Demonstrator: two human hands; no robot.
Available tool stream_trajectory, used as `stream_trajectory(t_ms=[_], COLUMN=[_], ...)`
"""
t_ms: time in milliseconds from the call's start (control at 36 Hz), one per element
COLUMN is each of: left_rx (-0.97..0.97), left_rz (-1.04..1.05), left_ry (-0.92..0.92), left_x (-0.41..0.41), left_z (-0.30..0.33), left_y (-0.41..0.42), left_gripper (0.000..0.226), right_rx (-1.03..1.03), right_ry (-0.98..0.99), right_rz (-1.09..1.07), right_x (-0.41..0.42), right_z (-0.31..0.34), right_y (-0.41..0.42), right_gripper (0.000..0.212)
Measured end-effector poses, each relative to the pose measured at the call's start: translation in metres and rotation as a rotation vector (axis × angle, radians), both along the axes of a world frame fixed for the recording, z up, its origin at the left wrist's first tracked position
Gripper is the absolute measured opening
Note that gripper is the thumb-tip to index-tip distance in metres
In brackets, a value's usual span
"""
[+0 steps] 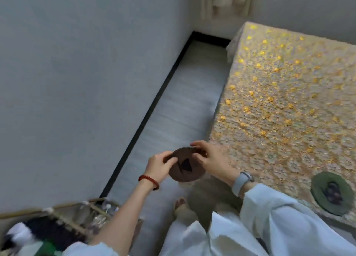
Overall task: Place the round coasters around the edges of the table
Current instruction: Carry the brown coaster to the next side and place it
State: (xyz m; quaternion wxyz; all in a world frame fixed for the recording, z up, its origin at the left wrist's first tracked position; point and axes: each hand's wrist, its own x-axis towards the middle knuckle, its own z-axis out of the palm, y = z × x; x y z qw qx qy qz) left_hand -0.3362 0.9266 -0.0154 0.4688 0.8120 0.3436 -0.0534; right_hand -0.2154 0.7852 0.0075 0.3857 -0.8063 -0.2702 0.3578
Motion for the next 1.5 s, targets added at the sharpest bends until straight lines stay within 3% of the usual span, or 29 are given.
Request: stream_trajectory(t_ms=[111, 194, 333, 417, 556, 722, 1139, 1500], left_rx=[-0.13, -0.232, -0.288, -0.222, -0.03, 0.139, 0.287, 0.461], left_rz=[0.225, 0.326, 0.325, 0.186, -0.09, -0.413, -1.25, -1.799], left_ry=[-0.066, -0.112, -0.086, -0.004, 0.147, 0.198, 0.178, 0.091], left_x=[-0.012, -0.005, 0.035, 0.074, 0.151, 0.243, 0.432, 0.568], left_z=[-0.001, -0.005, -0.008, -0.013, -0.011, -0.001, -0.022, -0.053], left_y=[0.056, 0.087, 0.128, 0.153, 0.194, 0.219, 0.119, 0.051], left_gripper=[0.007, 0.015, 0.013, 0.006, 0.036, 0.039, 0.041, 0.054], right_rx=[-0.059, 0.001, 0.055, 0.033, 0.021, 0.003, -0.048, -0.071], right_ry=[0.263, 0.447, 0.318, 0.209, 0.113, 0.081, 0.216, 0.409], right_rz=[-0.134, -0.219, -0.317, -0.356, -0.51, -0.808, -1.505, -1.719], right_x=[-0.003, 0.001, 0.028, 0.056, 0.112, 0.168, 0.229, 0.29], right_z=[-0.004, -0.008, -0.018, -0.021, -0.03, -0.03, -0.04, -0.043], right_y=[0.051, 0.081, 0.122, 0.139, 0.157, 0.149, 0.061, 0.056], right_gripper=[0.032, 0.013, 0.017, 0.013, 0.015, 0.024, 0.034, 0.04])
